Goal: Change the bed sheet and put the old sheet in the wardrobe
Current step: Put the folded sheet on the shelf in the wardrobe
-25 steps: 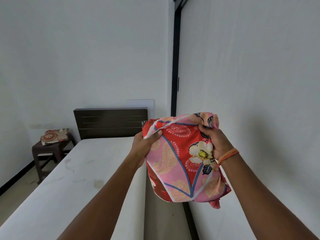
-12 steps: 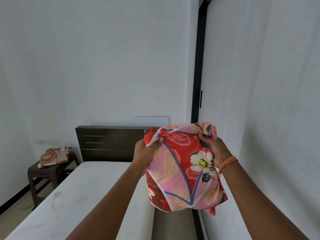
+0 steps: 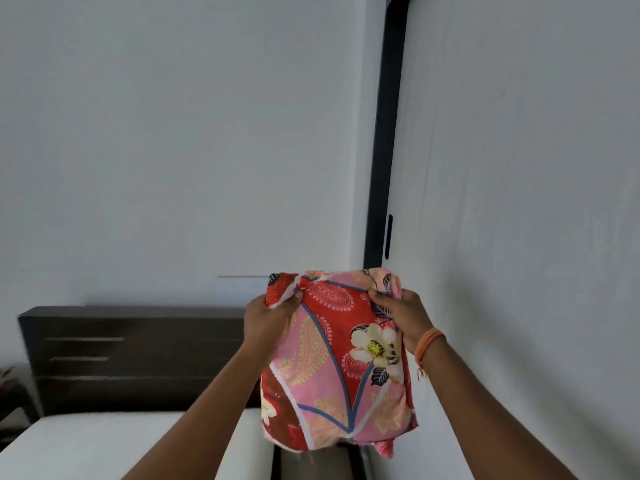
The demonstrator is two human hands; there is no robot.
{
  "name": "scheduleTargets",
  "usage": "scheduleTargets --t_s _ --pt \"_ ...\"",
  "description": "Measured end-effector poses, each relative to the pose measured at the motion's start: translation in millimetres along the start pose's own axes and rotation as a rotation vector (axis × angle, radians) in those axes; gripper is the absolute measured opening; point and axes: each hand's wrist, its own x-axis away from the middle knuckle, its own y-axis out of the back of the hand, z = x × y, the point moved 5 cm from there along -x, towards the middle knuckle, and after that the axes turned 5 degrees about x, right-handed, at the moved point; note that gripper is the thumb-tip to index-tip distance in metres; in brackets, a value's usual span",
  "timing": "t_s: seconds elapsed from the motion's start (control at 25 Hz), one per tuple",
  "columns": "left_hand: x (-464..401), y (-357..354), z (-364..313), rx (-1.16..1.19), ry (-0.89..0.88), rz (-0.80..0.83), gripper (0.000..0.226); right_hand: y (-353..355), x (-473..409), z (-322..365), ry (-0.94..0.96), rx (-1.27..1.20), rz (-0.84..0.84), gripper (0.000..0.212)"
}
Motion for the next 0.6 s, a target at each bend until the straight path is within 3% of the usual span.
scheduleTargets --t_s 0.16,0.4,0.48,0.6 --pt "-127 -44 11 -0.097 -0.026 -0.013 0.03 7 -132 -12 0.024 0.224 -0.094 0.024" --pt "-276 -104 43 -0.253 -0.054 -0.054 0.026 22 -306 -44 0.026 0.617 -0.204 0.067" --pt "-322 -124 56 -0.277 -0.041 -0.073 0.027 29 -365 -53 0.067 0.953 -0.209 0.055" --pt "-388 -153 68 -0.307 0.0 -0.125 0.034 33 -443 -70 0.161 1.756 -0.082 0.037"
